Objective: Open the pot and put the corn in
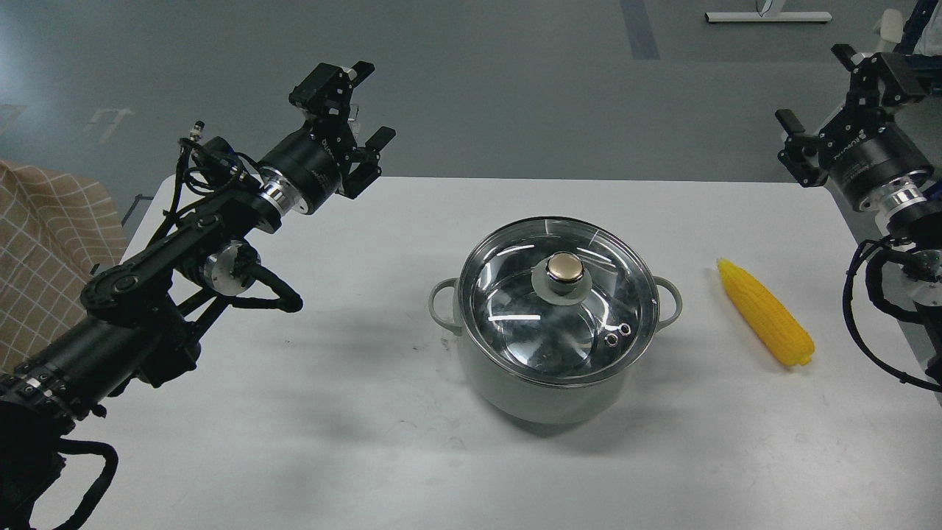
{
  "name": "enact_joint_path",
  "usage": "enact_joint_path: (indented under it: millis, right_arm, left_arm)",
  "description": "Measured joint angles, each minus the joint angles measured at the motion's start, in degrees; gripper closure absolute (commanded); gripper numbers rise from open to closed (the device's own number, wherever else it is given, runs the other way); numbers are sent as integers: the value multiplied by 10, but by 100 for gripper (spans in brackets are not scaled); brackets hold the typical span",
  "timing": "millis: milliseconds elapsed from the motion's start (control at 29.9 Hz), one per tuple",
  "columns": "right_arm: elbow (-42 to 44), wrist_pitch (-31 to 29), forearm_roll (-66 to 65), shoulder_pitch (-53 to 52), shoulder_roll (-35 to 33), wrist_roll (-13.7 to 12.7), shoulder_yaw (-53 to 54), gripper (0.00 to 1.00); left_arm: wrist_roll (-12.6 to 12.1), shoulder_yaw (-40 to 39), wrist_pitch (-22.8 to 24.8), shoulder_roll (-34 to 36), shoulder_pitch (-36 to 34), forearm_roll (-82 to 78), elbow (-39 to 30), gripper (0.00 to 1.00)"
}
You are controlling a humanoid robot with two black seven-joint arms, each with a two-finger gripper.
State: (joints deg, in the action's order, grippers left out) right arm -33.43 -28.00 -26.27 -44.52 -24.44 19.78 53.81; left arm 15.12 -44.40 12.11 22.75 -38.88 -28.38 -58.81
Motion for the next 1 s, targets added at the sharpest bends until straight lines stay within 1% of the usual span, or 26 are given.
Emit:
enact_joint_path:
  millis: [301, 468, 602, 903, 1003]
  right_arm:
    - [0, 0, 0, -1, 8, 0, 1, 0]
    - [0, 0, 0, -1, 8, 0, 1, 0]
    - [0, 0, 0, -2, 10, 0, 1, 0]
    - [11, 0, -1, -13, 69, -1, 0, 0]
    - [17, 0, -2, -16, 77, -1, -1, 0]
  left_arm:
    - [6, -1, 2, -4, 6, 0, 7, 2]
    - [4, -10, 13, -6, 5, 19, 58, 2]
    - [0, -12, 29, -14, -14, 36, 87, 2]
    - [0, -12, 34, -22, -18, 39, 92, 2]
    - [2, -12, 34, -22, -17, 39, 91, 2]
